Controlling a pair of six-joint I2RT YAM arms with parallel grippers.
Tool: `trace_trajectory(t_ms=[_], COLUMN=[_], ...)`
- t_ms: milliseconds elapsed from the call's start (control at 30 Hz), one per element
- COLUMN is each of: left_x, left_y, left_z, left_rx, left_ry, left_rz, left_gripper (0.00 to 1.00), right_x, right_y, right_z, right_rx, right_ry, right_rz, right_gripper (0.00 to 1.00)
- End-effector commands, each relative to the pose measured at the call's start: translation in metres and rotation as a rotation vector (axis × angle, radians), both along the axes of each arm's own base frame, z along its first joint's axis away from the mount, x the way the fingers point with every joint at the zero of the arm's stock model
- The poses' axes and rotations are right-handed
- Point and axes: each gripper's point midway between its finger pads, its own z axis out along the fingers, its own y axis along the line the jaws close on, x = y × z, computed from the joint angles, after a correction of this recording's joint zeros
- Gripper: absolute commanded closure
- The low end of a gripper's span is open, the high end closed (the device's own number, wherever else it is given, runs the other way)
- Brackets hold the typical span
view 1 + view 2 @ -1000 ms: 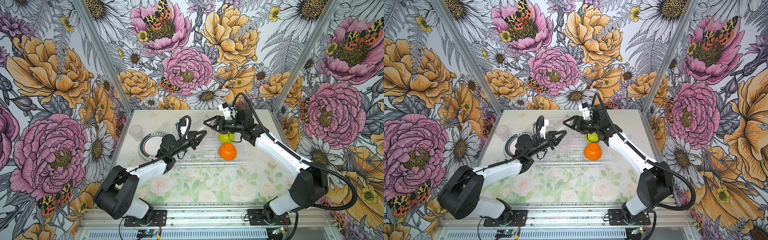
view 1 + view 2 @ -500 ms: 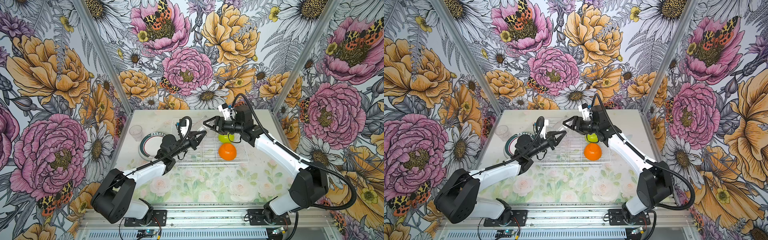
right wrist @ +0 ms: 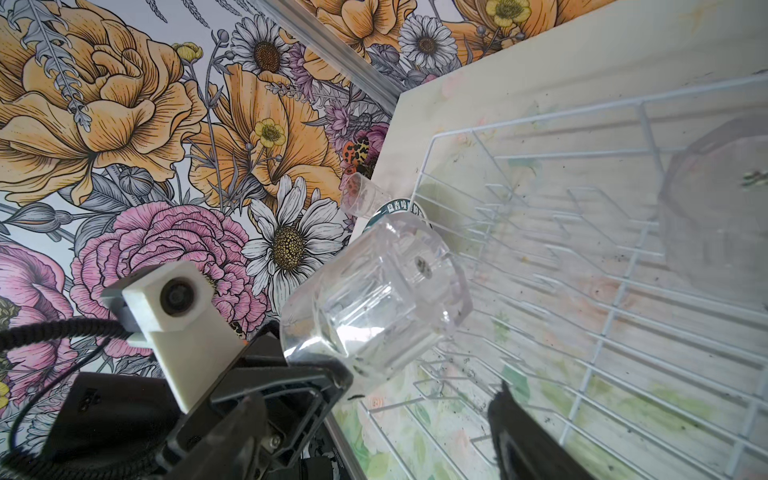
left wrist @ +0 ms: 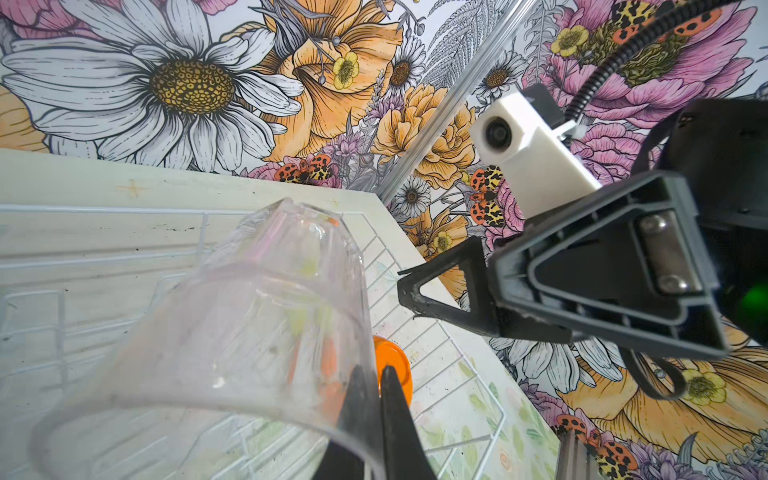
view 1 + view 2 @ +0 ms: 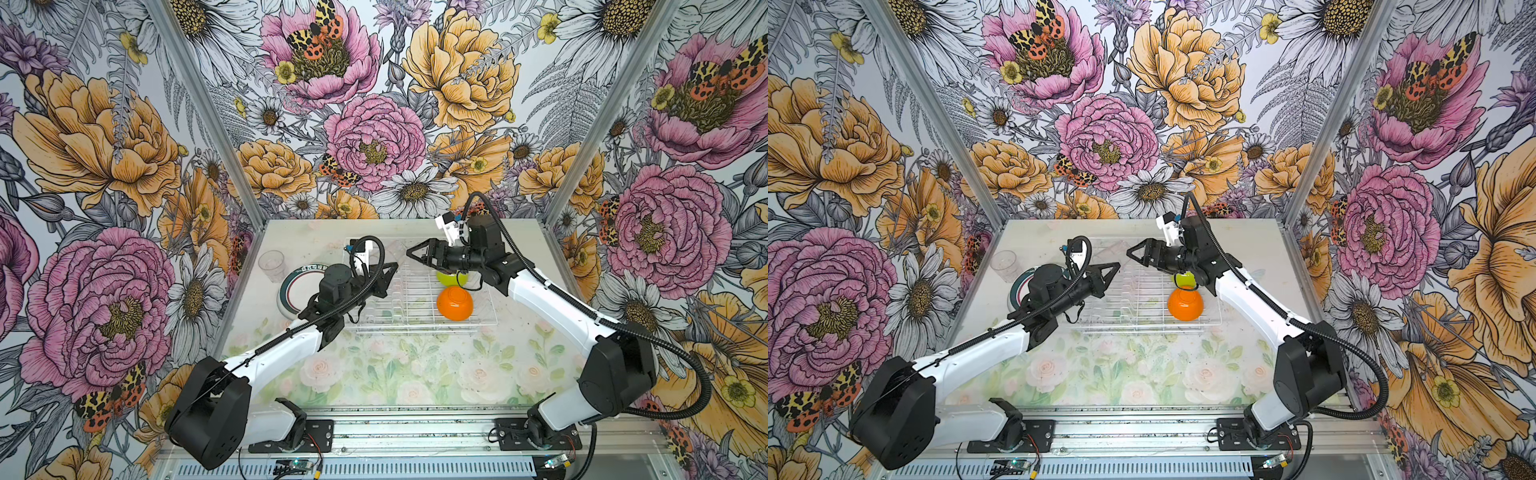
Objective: Unload the mixed dishes from the dish rack
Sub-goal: 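Open the right gripper and draw it back while the left holds the glass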
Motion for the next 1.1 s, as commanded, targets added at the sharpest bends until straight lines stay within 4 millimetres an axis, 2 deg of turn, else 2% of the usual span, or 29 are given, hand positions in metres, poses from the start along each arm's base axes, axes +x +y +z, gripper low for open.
trace_trajectory(t_ms=[0, 200, 367, 667, 833, 1067], left_x=[-0.002, -0.005, -0.001, -0.003, -0.010, -0.012], left_y=[0.019, 0.050, 0.068, 0.115, 0.160, 0.247], left_z=[0.027, 0.035, 0.040, 0.028, 0.021, -0.014], left_rx=[0.061, 0.164, 0.198, 0.304, 0.338, 0.362], left_ry=[-0.059, -0.043, -0.006, 0.101, 0.188, 0.383], left_rz=[0.077, 0.194, 0.256, 0.397, 0.508, 0.746], left_gripper=[1.00, 1.00, 1.00, 1.00, 1.00, 1.00], right_x=[0.006, 0.016, 0.019, 0.017, 0.014, 0.009], right_y=[-0.006, -0.005, -0.001, -0.007, -0.007, -0.015], right_z=[0.013, -0.002, -0.011, -0.023, -0.029, -0.029], right_rx=[-0.035, -0.080, -0.077, -0.072, -0.038, -0.035], right_ry=[-0.104, -0.121, -0.115, -0.088, -0.067, -0.079], right_rz=[-0.028, -0.050, -0.039, -0.046, -0.034, -0.054], right_gripper=[0.14, 0.14, 0.14, 0.14, 0.14, 0.14])
